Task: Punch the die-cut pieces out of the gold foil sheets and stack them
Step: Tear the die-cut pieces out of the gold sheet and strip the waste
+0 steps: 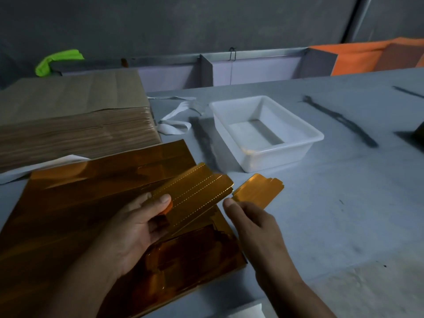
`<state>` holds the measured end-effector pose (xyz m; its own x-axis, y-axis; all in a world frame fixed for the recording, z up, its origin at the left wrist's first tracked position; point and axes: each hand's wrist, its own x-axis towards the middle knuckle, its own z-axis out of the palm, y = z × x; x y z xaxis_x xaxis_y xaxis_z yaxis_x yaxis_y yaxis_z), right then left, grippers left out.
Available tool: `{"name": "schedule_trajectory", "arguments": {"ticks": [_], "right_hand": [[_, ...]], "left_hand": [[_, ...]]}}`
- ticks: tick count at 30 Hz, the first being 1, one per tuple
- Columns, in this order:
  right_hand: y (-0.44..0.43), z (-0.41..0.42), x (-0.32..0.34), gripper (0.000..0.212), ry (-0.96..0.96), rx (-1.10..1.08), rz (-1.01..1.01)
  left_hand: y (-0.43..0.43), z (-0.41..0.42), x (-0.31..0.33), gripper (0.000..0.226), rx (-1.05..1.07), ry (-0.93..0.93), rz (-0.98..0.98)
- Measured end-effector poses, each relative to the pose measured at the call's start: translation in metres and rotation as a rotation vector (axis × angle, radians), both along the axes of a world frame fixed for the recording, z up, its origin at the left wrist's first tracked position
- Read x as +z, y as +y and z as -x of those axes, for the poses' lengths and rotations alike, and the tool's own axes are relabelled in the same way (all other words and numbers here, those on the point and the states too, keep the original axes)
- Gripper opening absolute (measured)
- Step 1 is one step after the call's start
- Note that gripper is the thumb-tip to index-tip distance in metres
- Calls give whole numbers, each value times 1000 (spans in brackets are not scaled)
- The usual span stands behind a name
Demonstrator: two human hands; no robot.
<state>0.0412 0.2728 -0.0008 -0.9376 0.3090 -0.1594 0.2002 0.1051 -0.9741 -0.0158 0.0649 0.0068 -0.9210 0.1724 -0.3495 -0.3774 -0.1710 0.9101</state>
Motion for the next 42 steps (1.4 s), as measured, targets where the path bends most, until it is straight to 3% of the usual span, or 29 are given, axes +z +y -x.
{"name": "schedule_trajectory", "arguments": {"ticks": [5, 11, 14, 19, 22, 24, 27, 32, 38, 42], "right_hand": [[0, 9, -9, 36, -68, -8, 49], [47, 31, -9, 36, -83, -239, -100], [71, 45, -14, 34, -116, -284, -222], [92, 62, -30, 35, -236, -246, -456], [92, 63, -37, 35, -233, -333, -697], [85, 60, -37, 31, -97, -364, -796], [78, 60, -39, 32, 52, -140, -963], [74, 68, -40, 49, -140, 295, -1211], [80, 67, -36, 52, -237, 304, -1218], [71, 59, -28, 50, -128, 204, -1141]], "left_hand": [[24, -7, -2, 40, -168, 73, 100], [34, -6, -4, 49, -86, 178, 312], [32, -4, -6, 28, -79, 221, 410], [28, -5, -7, 15, -83, 258, 480], [22, -7, -6, 21, -79, 282, 515], [17, -9, -4, 27, -80, 303, 540], [11, -12, -2, 22, -105, 326, 599], [-1, -19, -1, 29, -194, 347, 676], [-21, -22, -4, 40, -264, 436, 917], [-17, -20, -5, 46, -398, 464, 1160]]}}
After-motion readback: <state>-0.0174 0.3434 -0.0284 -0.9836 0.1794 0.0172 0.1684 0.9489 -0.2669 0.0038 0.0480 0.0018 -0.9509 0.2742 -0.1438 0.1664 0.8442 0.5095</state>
